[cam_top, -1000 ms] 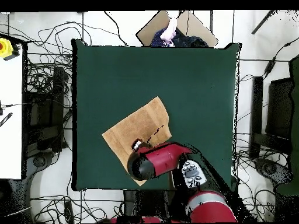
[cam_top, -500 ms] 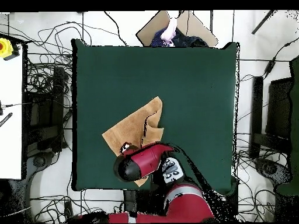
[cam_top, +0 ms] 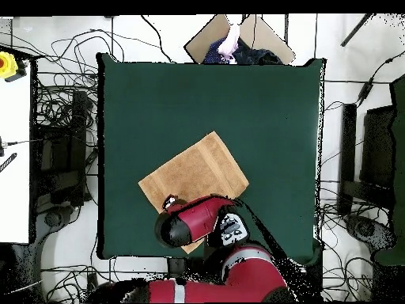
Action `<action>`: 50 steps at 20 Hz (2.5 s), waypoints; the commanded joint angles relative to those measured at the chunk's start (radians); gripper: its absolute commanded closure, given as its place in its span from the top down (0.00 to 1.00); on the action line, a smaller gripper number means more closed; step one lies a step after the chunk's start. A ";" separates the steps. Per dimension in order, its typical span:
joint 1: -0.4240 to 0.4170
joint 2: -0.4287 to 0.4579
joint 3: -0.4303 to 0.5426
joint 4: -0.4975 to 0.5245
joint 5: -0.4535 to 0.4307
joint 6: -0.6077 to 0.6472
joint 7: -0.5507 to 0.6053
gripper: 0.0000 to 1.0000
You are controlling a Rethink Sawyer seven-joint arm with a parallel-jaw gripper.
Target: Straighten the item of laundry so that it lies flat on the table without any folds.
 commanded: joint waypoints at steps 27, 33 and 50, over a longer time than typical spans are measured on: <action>0.150 0.198 -0.113 -0.066 0.177 -0.191 0.138 1.00; 0.170 0.190 -0.130 -0.066 0.216 -0.189 0.125 1.00; 0.294 0.204 -0.113 0.003 0.403 -0.198 0.167 1.00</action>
